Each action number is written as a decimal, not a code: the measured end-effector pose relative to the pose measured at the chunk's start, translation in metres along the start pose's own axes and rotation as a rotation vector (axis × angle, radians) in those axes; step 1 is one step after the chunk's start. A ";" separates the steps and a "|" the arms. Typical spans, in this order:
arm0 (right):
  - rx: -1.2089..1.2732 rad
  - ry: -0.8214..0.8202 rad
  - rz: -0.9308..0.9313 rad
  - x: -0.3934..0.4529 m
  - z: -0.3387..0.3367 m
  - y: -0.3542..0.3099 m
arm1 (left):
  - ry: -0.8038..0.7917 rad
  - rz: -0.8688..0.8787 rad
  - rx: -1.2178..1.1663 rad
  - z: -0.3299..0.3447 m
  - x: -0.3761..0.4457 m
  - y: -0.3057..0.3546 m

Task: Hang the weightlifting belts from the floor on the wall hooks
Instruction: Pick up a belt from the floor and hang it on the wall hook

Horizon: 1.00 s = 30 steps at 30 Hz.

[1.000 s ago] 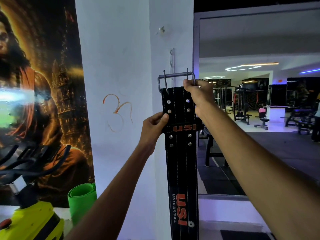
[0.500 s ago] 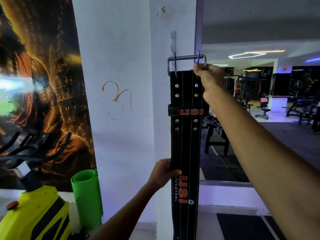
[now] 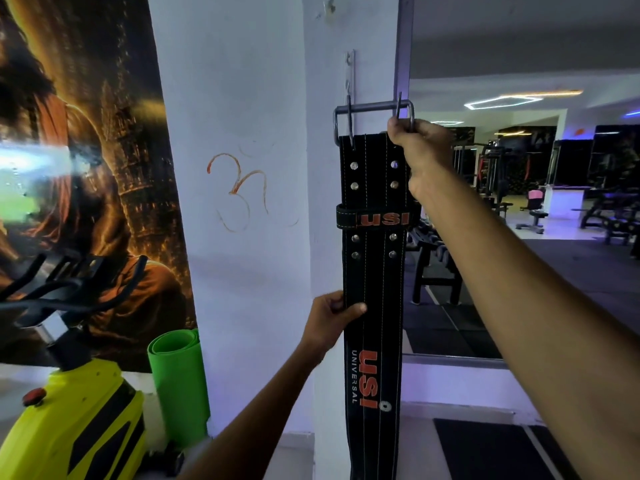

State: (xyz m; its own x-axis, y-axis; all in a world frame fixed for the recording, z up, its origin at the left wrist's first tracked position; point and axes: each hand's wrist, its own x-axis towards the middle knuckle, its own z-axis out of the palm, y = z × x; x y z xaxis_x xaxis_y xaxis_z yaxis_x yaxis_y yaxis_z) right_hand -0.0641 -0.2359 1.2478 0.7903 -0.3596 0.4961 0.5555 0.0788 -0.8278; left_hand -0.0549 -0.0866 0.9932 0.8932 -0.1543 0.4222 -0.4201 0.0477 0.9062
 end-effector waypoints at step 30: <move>0.089 -0.036 -0.199 0.046 -0.028 0.082 | 0.320 0.394 0.156 0.021 0.136 0.149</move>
State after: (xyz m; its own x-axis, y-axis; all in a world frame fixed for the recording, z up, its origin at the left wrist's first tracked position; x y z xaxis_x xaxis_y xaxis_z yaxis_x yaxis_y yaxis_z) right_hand 0.0104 -0.2717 1.1953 0.6706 -0.3426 0.6580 0.7209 0.0917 -0.6870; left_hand 0.0008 -0.1211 1.1852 0.6566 0.1561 0.7379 -0.7309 -0.1099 0.6736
